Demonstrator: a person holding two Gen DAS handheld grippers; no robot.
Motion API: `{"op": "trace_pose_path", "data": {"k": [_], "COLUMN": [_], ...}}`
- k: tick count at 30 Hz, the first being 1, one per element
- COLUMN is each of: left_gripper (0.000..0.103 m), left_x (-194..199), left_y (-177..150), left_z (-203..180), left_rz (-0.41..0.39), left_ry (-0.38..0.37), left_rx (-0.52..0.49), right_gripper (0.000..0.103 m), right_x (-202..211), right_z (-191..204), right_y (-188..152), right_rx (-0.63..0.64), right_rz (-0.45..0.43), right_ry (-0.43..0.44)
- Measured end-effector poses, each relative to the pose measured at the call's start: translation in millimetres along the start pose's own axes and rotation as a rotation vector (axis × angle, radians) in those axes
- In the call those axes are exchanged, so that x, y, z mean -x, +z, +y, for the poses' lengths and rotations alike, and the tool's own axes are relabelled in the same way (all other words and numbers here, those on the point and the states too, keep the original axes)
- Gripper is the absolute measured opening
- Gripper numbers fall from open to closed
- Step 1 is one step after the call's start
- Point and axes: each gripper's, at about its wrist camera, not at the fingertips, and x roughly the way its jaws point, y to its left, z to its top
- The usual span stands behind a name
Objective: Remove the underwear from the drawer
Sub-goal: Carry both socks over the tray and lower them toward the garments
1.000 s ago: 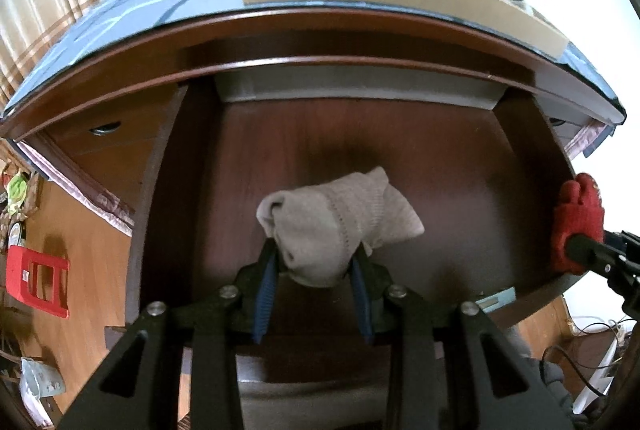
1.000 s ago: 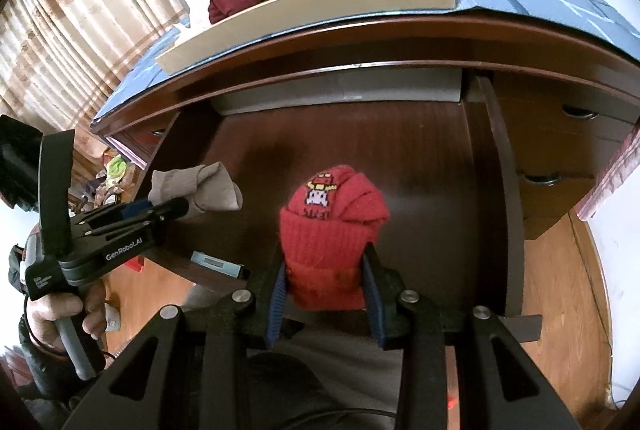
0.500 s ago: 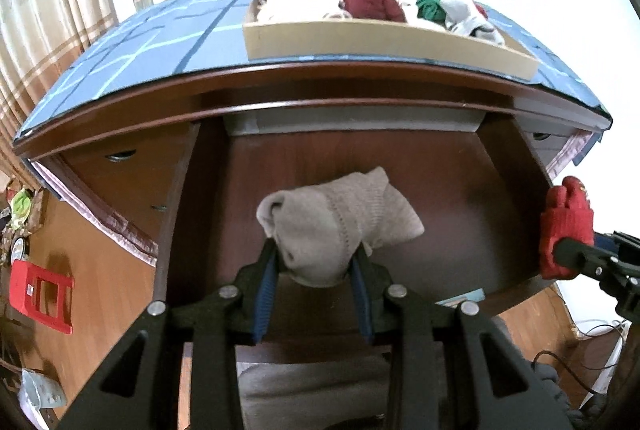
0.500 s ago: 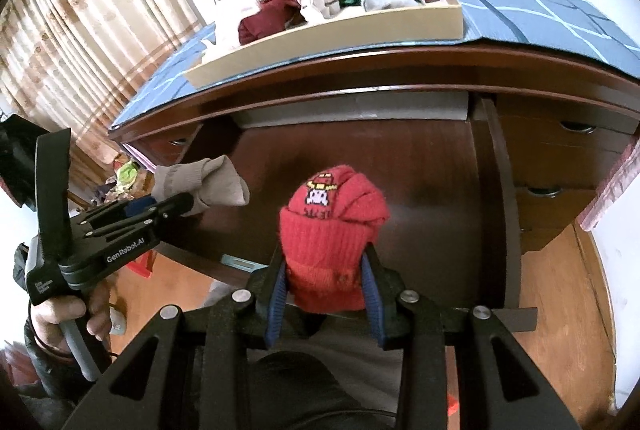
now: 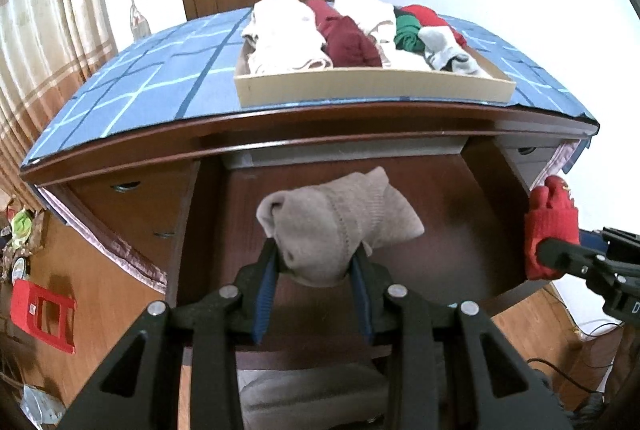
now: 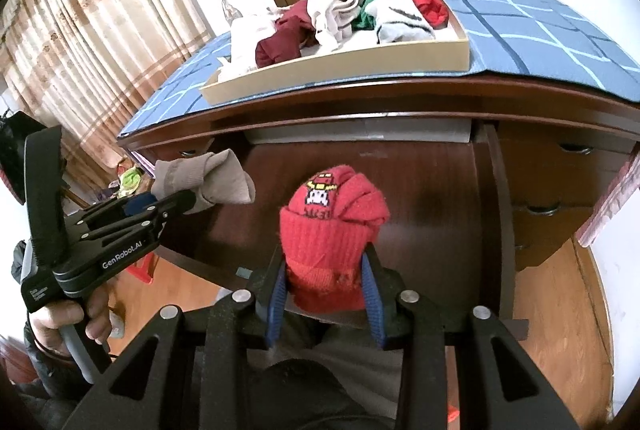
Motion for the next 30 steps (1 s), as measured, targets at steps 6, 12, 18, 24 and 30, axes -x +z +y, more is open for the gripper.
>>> {"op": "trace_pose_path", "data": {"k": [6, 12, 18, 24, 30], "left_gripper": [0.033, 0.033, 0.033, 0.033, 0.033], "left_x": [6, 13, 19, 26, 31], "left_y": [6, 11, 21, 30, 40], "left_z": [-4, -8, -13, -19, -27], "left_rz": [-0.02, -0.03, -0.056, -0.087, -0.117], "left_ry": [-0.01, -0.042, -0.035, -0.034, -0.033], "left_rx": [-0.01, -0.017, -0.034, -0.051, -0.069], "right_gripper": [0.037, 0.037, 0.037, 0.037, 0.037], "right_x": [8, 17, 26, 37, 47], "right_z": [2, 5, 10, 15, 22], "right_y": [6, 11, 20, 29, 36], "right_rx": [0.003, 0.009, 0.026, 0.041, 0.062], "right_rz": [-0.026, -0.054, -0.089, -0.126, -0.164], "right_ry": [0.006, 0.012, 0.011, 0.014, 0.011]}}
